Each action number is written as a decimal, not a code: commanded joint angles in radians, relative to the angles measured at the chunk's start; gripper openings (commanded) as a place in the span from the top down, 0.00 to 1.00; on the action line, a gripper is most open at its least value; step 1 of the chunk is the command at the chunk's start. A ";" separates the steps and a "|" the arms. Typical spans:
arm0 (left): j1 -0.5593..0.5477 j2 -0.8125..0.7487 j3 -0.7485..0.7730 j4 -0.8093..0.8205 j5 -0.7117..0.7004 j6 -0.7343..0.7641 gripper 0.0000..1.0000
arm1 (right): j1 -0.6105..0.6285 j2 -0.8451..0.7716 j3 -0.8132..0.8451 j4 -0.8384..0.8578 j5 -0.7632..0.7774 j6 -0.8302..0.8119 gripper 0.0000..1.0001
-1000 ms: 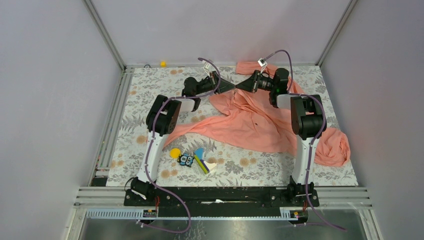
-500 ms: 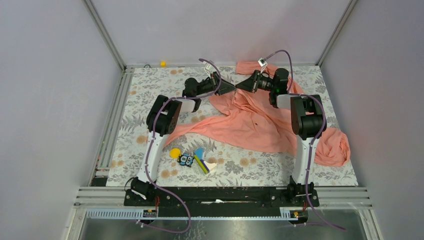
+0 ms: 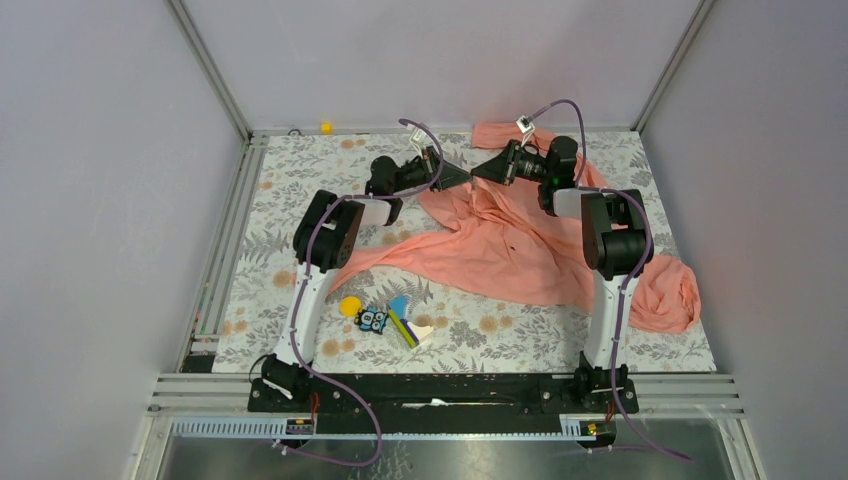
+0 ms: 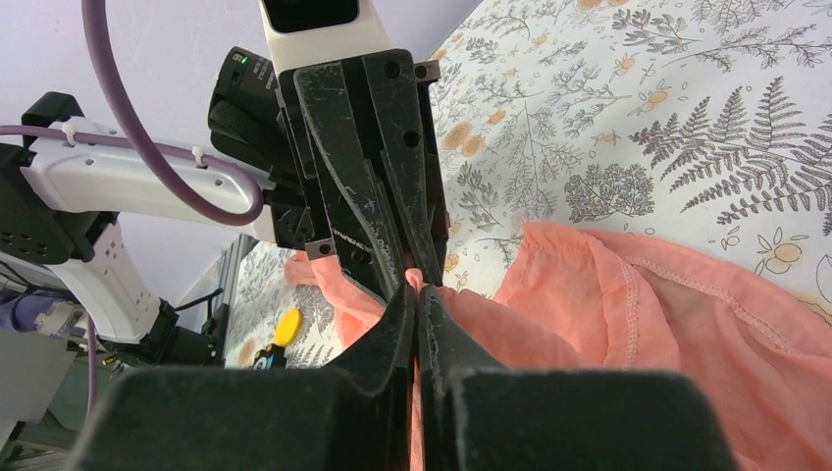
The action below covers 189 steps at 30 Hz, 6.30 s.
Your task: Zip up the jacket
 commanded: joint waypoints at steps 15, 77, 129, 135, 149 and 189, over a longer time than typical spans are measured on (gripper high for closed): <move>0.018 -0.094 -0.091 0.012 -0.067 0.027 1.00 | 0.016 -0.337 0.026 -0.838 0.531 -0.353 0.36; 0.032 -0.134 -0.173 0.070 -0.072 -0.111 1.00 | 0.217 -0.423 -0.042 -1.357 0.977 -0.470 1.00; 0.085 -0.123 -0.165 -0.219 -0.361 0.166 1.00 | -0.543 -1.165 -0.629 -1.679 1.949 0.110 1.00; 0.068 -0.133 -0.160 -0.257 -0.359 0.202 1.00 | -0.543 -1.182 -0.617 -1.665 1.899 0.073 0.90; 0.061 -0.276 -0.304 -0.362 -0.490 0.291 0.30 | -0.240 -1.283 -0.510 -1.585 1.843 -0.208 0.05; 0.036 -1.904 -0.314 -1.476 -0.827 0.506 0.01 | 0.227 -1.712 0.087 -1.400 1.378 -0.364 0.00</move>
